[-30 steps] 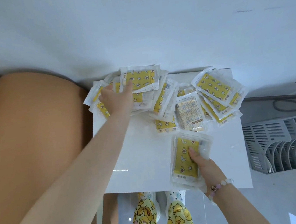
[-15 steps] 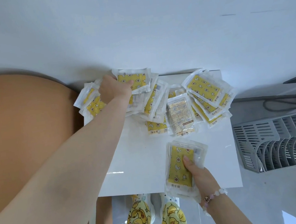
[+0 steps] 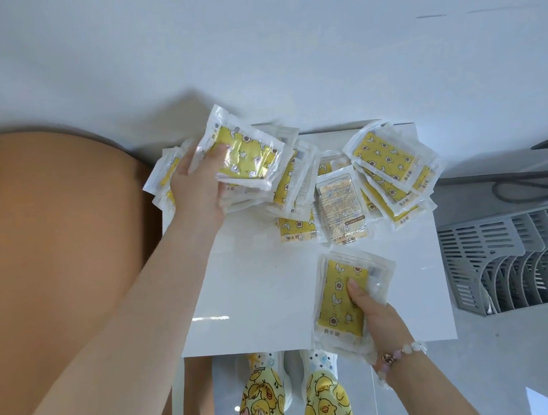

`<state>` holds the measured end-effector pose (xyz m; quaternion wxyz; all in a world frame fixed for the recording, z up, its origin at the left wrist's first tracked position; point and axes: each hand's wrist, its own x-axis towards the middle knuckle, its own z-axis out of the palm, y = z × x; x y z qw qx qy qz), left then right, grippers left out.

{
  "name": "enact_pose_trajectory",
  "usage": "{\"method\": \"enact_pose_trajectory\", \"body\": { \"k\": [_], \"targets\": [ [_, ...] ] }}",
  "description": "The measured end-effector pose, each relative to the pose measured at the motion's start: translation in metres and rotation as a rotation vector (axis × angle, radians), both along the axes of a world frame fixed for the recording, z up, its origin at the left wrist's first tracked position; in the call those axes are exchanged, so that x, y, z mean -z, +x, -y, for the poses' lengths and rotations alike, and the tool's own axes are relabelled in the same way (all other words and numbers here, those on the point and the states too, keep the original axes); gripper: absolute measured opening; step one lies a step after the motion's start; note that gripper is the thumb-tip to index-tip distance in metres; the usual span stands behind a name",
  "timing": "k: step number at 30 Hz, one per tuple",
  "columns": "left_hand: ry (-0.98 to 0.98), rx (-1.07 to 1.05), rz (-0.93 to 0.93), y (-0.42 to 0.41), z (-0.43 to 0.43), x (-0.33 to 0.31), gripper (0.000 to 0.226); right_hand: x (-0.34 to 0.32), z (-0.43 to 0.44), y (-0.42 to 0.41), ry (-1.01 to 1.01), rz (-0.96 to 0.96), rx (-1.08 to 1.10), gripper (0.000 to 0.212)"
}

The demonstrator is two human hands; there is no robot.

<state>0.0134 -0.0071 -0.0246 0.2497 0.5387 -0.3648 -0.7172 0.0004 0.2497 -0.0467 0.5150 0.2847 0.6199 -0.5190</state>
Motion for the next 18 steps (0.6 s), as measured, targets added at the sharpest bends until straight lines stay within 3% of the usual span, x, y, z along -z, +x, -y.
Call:
{"method": "enact_pose_trajectory", "body": {
  "k": [2,5,8,12,15,18],
  "targets": [
    [0.108,0.061,-0.233,0.022,-0.007,-0.014,0.027,0.000,0.001,0.001,-0.001,-0.005,0.014,0.017],
    [0.145,0.048,-0.277,0.056,-0.017,-0.027,0.030,-0.001,0.003,0.002,-0.026,-0.005,0.022,0.027],
    [0.147,0.100,-0.025,0.081,-0.034,-0.030,0.023,-0.002,0.008,0.002,-0.066,0.020,0.047,0.048],
    [0.205,0.209,0.343,0.093,-0.064,-0.014,0.018,-0.003,0.022,-0.002,-0.101,0.021,0.038,0.037],
    [0.107,0.300,0.411,0.088,-0.086,-0.005,0.012,-0.008,0.037,-0.003,-0.111,0.001,-0.005,0.017],
    [0.046,0.375,0.379,0.076,-0.098,-0.007,0.017,-0.014,0.050,-0.001,-0.102,-0.056,-0.068,0.020]
  ]
}}
